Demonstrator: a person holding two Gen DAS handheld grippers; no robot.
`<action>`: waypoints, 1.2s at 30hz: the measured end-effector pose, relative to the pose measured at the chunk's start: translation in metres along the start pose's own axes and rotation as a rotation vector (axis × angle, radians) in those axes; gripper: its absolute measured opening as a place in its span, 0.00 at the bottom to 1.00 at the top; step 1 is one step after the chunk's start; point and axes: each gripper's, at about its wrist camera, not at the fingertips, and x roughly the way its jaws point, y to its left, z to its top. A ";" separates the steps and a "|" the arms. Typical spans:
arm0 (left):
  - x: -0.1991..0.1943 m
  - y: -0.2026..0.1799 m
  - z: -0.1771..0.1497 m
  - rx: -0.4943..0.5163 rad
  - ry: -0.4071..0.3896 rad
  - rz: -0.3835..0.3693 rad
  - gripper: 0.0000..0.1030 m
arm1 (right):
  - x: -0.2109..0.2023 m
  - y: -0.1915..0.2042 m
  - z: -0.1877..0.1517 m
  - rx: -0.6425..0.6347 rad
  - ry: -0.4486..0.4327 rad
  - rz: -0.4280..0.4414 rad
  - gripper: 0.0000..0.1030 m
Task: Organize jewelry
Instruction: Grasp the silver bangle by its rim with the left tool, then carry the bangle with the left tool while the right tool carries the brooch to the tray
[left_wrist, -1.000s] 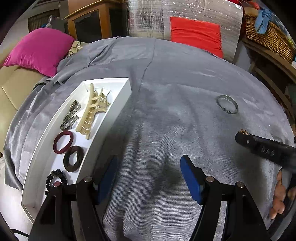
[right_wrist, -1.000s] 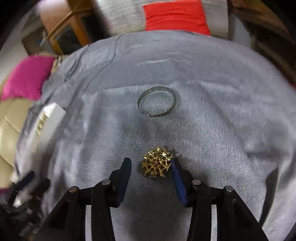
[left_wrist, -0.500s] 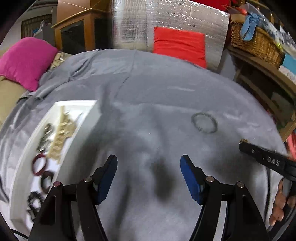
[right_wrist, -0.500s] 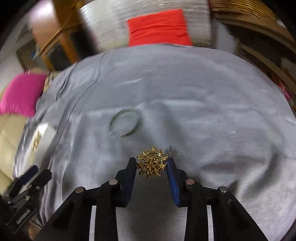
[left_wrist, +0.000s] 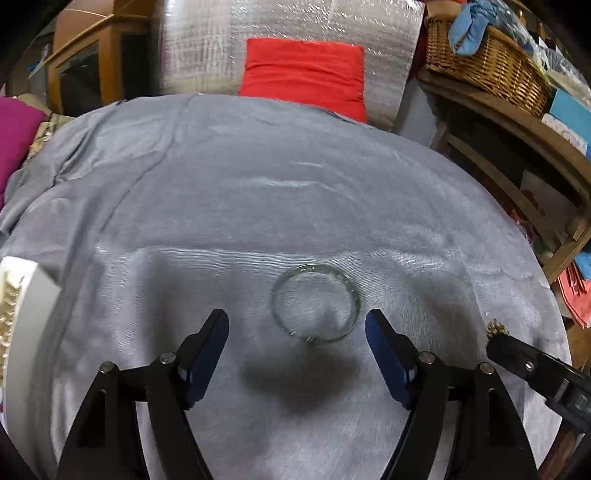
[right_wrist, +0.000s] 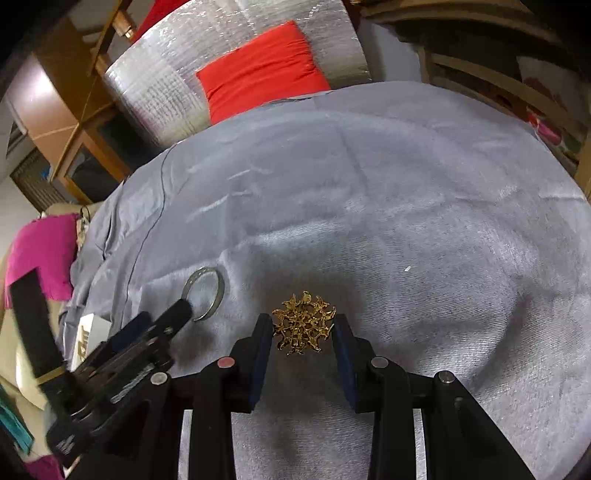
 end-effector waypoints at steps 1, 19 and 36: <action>0.007 -0.003 0.001 0.004 0.016 -0.007 0.75 | 0.000 -0.003 0.001 0.006 0.000 -0.003 0.35; 0.030 -0.010 0.006 0.056 0.007 0.009 0.61 | 0.006 -0.011 0.002 0.036 0.016 0.012 0.35; -0.054 0.018 -0.039 0.007 -0.023 0.081 0.61 | -0.008 0.026 -0.007 -0.011 -0.032 0.065 0.35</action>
